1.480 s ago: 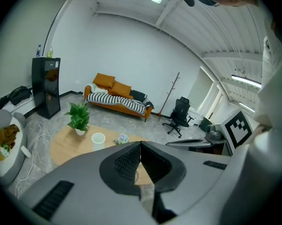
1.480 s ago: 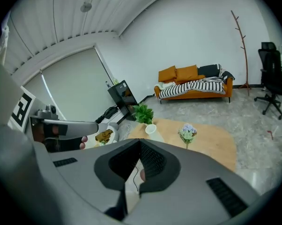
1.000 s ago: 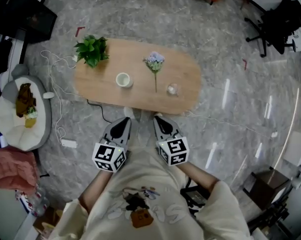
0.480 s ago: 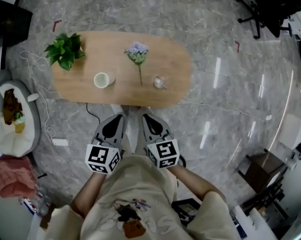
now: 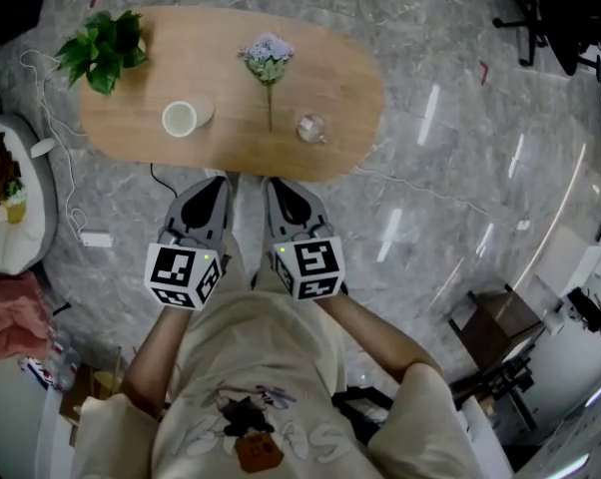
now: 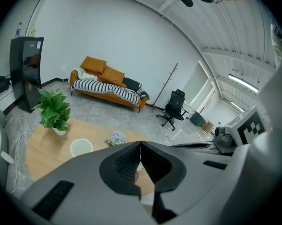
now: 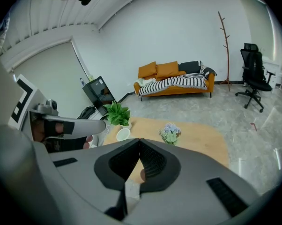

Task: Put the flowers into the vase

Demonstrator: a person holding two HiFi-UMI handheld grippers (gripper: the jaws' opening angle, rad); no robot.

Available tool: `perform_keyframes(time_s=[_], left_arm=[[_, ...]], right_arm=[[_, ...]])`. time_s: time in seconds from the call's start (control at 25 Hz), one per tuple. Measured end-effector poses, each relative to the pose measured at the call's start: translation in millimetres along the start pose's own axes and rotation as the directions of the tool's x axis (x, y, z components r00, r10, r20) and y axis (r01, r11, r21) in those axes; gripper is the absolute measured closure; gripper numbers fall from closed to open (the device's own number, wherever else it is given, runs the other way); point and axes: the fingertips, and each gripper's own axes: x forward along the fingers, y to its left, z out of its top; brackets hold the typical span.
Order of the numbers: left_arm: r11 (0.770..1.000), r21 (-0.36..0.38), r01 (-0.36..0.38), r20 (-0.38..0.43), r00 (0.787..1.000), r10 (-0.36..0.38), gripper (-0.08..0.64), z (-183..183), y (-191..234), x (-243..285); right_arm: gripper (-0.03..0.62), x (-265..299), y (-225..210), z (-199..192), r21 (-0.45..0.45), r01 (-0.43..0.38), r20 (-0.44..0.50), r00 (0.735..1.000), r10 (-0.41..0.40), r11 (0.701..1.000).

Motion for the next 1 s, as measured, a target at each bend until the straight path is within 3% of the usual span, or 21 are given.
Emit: perform_keyframes(time_s=[0.36,0.6,1.0], left_arm=[[1.0,-0.013,0.001,-0.013,1.0,-0.001,0.551,-12.1,21.8,25.9],[1.0,-0.003,-0.014,-0.043,0.999,0.014,0.551,-29.1,37.0,41.0],[0.999,0.033,0.025,-0.083,0.996,-0.022,0.552,-63.3,48.3,78.6]], right_arm=[[0.587,33.7,-16.8,-18.0,-0.011,0.034,-0.069,0.997,-0.035,0.999],[0.586,56.6,-22.5,-25.3,-0.021,0.025,-0.065,0.998,-0.026,0.999],[0.586,97.6,-39.5,-47.1,-0.012,0.065,-0.061,0.996,-0.066,0.998]])
